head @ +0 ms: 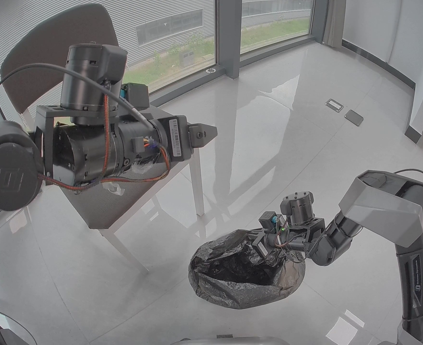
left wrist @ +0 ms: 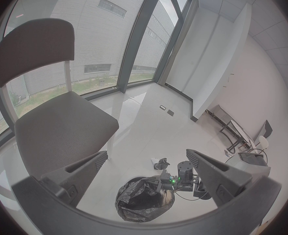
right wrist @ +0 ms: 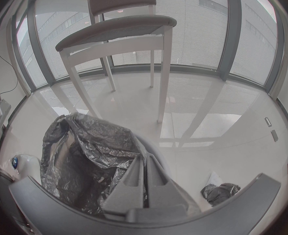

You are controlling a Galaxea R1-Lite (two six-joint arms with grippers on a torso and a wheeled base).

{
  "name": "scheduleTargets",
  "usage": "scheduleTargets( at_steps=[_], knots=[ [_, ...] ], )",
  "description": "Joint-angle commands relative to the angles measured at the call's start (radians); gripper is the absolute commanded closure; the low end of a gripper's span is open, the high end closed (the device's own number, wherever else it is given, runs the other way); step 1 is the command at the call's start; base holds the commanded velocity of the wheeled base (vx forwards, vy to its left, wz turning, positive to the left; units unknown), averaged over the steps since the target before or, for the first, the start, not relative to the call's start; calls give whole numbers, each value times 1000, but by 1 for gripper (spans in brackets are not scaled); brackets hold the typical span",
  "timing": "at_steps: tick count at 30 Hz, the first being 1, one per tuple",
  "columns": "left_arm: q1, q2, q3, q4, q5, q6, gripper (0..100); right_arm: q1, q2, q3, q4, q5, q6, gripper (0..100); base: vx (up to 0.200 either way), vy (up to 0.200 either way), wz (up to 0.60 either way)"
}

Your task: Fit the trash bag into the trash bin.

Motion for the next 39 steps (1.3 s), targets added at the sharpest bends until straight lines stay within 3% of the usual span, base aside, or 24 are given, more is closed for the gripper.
scheduleTargets(
  at_steps=[1,12,28,29,39],
  knots=[
    [0,-1,-5,-1,1,-3,0,-12,-39,-31,-2,0,-1,100,0,0,0],
    [-1,-41,1,6,-1,-12,0,-10,-79,-134,12,0,-11,100,0,0,0],
    [-8,-49,4,5,-1,-34,0,-15,31,-214,18,0,-10,100,0,0,0],
    [-8,-52,4,5,-1,-34,0,-21,39,-215,17,0,-13,0,0,0,0],
    [-1,-55,7,2,-1,-43,0,-27,30,-202,-9,-4,24,0,0,0,0]
  ],
)
